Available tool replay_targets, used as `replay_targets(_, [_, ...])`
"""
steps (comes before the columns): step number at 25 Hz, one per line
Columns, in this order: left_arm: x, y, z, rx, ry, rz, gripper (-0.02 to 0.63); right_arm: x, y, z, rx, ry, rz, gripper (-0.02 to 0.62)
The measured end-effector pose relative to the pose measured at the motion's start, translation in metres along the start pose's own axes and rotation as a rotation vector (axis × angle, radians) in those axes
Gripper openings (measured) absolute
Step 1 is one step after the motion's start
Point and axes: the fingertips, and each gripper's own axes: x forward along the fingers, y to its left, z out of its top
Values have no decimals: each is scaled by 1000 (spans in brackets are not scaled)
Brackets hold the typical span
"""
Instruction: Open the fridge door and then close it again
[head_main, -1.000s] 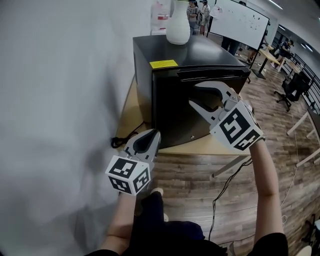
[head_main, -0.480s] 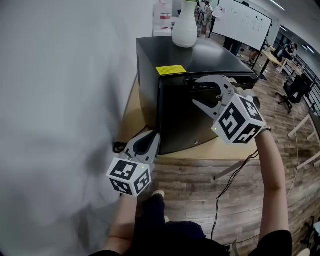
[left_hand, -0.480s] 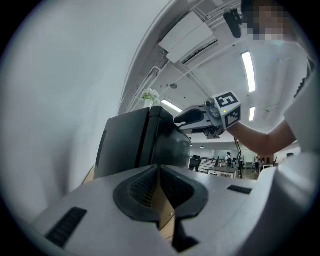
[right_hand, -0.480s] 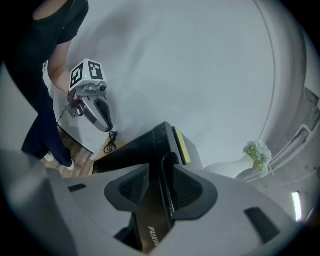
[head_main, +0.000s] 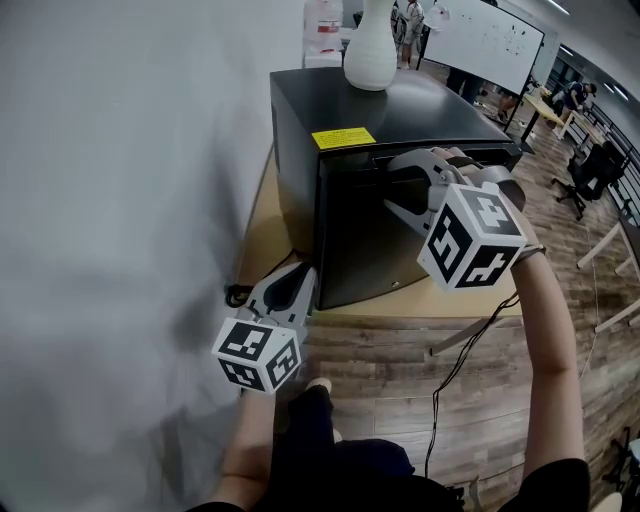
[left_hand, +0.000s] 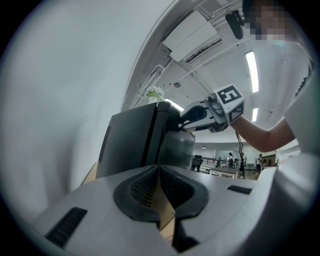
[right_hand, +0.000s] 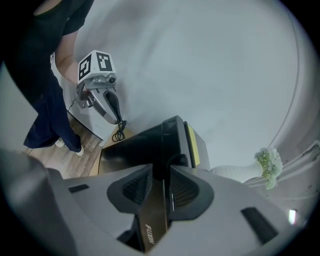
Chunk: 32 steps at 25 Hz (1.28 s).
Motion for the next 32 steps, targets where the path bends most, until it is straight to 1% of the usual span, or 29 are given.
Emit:
replay_targets(5, [5, -3, -6, -1, 10, -10, 6, 4, 2, -4, -17, 55, 64, 84])
replay_targets(10, [6, -8, -12, 2, 25, -23, 6, 2, 2, -1, -19, 55, 88, 78])
replay_targets(16, [12, -13, -19, -11, 40, -37, 6, 3, 3, -2, -17, 70, 78, 74])
replay_targets(21, [13, -22, -22, -11, 42, -46, 6, 7, 3, -6, -7, 89, 31, 78])
replay_targets(25, [3, -29, -25, -14, 41, -33, 6, 6, 4, -7, -7, 89, 35, 77])
replay_targets(32, [-10, -37, -27, -19, 28, -6, 6, 7, 4, -10, -13, 119, 6, 77])
